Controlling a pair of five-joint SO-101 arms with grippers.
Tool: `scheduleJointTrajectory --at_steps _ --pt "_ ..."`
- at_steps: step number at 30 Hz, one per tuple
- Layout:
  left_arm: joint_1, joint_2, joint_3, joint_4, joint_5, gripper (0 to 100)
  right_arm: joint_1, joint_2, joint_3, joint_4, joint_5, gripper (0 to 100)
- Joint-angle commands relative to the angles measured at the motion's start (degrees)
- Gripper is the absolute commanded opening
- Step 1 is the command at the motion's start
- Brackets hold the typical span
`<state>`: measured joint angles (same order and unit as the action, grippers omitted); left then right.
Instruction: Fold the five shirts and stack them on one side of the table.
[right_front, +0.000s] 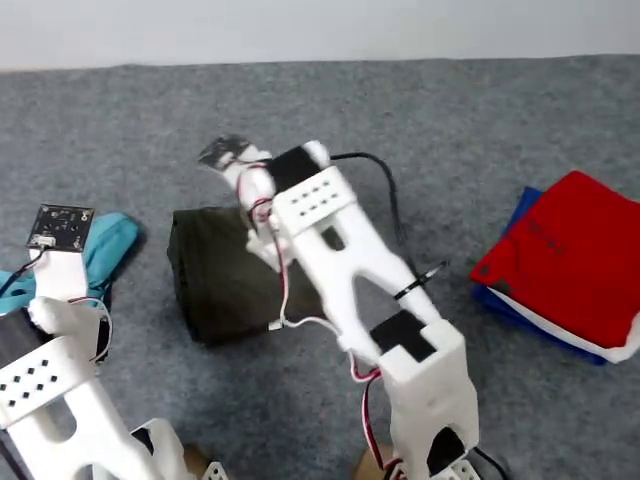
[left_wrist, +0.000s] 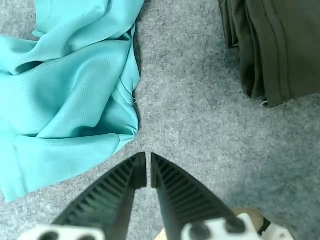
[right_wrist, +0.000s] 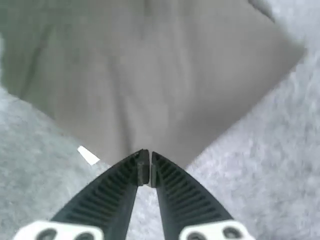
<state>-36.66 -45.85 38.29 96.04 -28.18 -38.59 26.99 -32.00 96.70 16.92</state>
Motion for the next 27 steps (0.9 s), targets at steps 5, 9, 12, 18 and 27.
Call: scheduleJointTrajectory --at_steps 5,9,12,18,27 --pt "-6.4 -1.3 -0.8 -1.1 -0.3 2 -8.0 3.4 -3.2 -7.9 -0.7 1.3" --pt "-12.4 -1.3 -1.1 -1.6 -0.4 2 -10.3 8.3 -3.4 -12.6 -0.8 1.1" --pt "-15.2 -1.3 -2.1 -1.4 -0.6 2 -11.3 11.2 -3.4 -16.7 -0.4 1.1" --pt "-16.0 -1.3 -2.6 -1.3 -0.6 2 -9.2 16.4 -3.4 -28.8 -0.4 1.3" --pt "-16.0 -1.3 -2.4 -1.3 -0.6 2 -8.0 12.2 -10.4 -23.3 -0.3 1.4"
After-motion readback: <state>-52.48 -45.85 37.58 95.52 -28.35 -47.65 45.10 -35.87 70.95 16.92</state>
